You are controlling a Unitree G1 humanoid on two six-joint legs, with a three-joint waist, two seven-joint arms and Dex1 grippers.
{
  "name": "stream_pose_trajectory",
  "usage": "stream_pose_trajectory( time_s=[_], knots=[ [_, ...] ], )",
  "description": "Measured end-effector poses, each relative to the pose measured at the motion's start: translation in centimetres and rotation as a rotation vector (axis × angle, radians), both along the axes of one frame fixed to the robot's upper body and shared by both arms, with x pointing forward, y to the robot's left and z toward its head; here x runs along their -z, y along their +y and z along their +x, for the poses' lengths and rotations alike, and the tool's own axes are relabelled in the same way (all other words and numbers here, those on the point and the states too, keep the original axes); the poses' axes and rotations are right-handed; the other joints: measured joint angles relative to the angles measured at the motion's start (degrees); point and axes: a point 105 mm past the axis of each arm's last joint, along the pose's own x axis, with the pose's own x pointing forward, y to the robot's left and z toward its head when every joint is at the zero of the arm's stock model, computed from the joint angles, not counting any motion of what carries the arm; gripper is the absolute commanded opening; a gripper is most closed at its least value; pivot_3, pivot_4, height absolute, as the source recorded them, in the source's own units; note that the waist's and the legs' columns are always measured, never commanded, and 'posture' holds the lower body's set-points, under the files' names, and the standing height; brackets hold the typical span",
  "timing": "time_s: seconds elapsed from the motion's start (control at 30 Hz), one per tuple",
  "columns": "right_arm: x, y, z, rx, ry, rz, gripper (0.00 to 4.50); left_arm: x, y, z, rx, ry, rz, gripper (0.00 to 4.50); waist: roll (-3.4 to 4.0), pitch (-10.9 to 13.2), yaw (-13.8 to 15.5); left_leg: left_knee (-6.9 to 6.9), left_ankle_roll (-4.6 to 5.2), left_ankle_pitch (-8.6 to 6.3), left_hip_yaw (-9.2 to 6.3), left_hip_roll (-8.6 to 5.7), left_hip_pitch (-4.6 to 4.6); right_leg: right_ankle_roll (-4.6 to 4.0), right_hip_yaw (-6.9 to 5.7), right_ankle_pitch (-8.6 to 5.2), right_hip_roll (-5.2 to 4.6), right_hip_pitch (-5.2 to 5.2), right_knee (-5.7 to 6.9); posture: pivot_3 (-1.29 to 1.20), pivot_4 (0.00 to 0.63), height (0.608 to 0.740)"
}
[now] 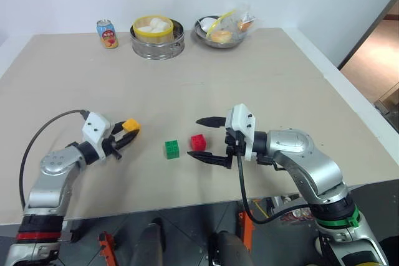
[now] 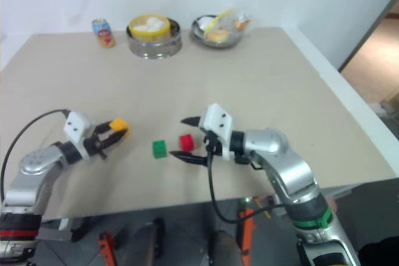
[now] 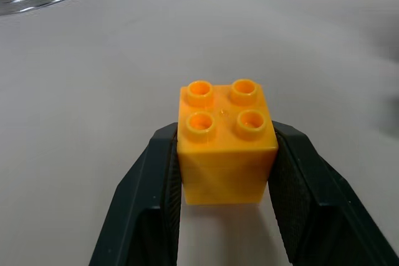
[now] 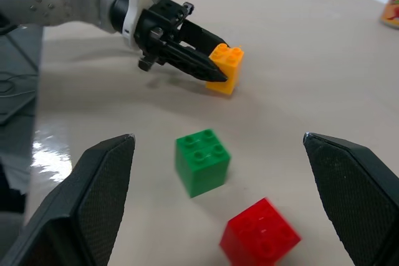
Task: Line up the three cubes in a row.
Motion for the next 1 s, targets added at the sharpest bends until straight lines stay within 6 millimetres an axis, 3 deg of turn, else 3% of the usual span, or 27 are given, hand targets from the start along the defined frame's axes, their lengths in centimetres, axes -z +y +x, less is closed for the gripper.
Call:
stream_pose_trajectory(
  time_s=[0.23, 0.37, 0.6, 1.0],
  knots=[
    [0.1, -0.2, -0.4, -0.02, 0.008, -0.024, 4.5, 0.4, -1.7, -2.9, 0.329, 0.066, 0.069, 1.66, 0.03, 0.0, 0.0, -0.01, 0.0, -0.01, 0.03, -0.01, -0.01, 0.0, -0.04, 0.0, -0.1, -0.02, -0.06, 0.0, 0.15, 0.74],
    [0.1, -0.3, -0.4, -0.023, 0.021, -0.026, 4.5, 0.9, -2.3, -3.2, 0.427, 0.112, 0.091, 1.66, 0.04, 0.0, 0.0, -0.05, 0.0, -0.01, 0.02, 0.0, -0.01, 0.0, -0.07, 0.0, -0.09, -0.06, -0.06, 0.0, 0.15, 0.74],
    [-0.2, -0.1, -1.0, -0.036, 0.029, -0.031, 4.5, 1.4, -1.8, -1.9, 0.432, 0.124, 0.121, 1.66, 0.04, 0.0, 0.0, -0.06, 0.0, -0.01, 0.04, 0.0, -0.01, -0.01, -0.06, -0.01, -0.09, -0.09, -0.06, 0.0, 0.15, 0.74],
    [-0.4, -0.3, -1.0, -0.014, 0.028, -0.041, 4.5, 1.6, -1.8, -1.9, 0.457, 0.094, 0.146, 1.66, 0.04, 0.0, 0.0, -0.06, 0.0, -0.01, 0.03, 0.0, -0.01, -0.02, -0.06, -0.01, -0.09, -0.08, -0.06, 0.0, 0.15, 0.74]
  ],
)
